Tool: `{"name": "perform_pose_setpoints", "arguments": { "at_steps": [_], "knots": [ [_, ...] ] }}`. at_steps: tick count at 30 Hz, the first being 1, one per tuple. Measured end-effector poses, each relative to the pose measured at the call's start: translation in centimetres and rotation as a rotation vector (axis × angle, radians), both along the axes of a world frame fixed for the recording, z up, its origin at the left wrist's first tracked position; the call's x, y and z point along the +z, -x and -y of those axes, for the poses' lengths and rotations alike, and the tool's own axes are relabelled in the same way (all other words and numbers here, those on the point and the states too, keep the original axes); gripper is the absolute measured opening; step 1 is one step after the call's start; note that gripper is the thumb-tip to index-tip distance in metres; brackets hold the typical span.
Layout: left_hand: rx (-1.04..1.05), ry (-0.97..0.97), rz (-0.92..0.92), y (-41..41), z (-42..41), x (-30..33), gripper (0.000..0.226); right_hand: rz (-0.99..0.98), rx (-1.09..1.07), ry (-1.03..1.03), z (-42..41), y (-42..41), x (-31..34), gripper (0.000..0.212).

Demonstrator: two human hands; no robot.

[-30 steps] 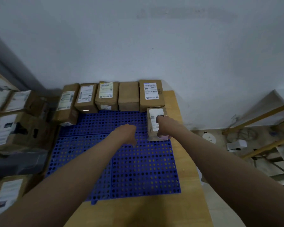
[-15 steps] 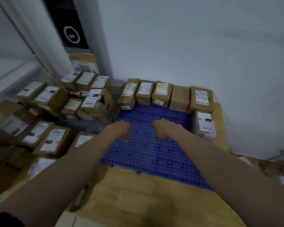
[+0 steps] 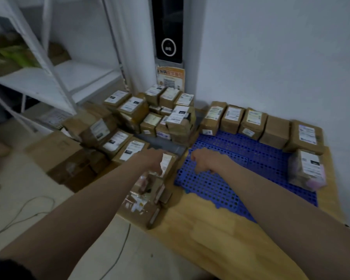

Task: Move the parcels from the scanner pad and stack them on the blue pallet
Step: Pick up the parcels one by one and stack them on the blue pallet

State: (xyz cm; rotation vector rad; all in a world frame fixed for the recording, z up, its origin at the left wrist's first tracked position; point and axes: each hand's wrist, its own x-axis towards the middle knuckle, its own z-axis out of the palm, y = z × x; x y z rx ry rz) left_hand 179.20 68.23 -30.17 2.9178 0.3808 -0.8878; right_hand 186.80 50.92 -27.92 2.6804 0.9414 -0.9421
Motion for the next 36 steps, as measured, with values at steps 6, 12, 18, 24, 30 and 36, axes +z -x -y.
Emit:
{"name": "perform_pose_setpoints", "arguments": {
  "at_steps": [6,12,18,24,30,36],
  "knots": [
    [0.059,-0.043,0.02,3.3,-5.4,-0.3,0.055,0.043,0.122,-0.002,-5.6,2.5,-0.2,0.035],
    [0.133,-0.045,0.162,4.3,-10.0,-1.7,0.042,0.047,0.198,-0.052,-10.6,1.8,-1.7,0.036],
    [0.185,-0.058,0.091,2.4,-15.2,-3.2,0.034,0.019,0.203,-0.108,-15.9,-1.3,-5.1,0.022],
    [0.194,-0.055,0.002,-1.6,-19.8,-6.3,0.035,-0.055,0.045,-0.207,-20.5,-5.0,-9.1,0.028],
    [0.221,-0.01,-0.012,-4.4,-22.2,-10.2,0.038,-0.171,-0.064,-0.213,-23.1,-7.0,-14.0,0.003],
    [0.238,0.033,-0.06,-6.6,-23.9,-13.1,0.033,-0.404,-0.217,-0.167,-25.1,-7.9,-17.1,0.026]
  ]
}}
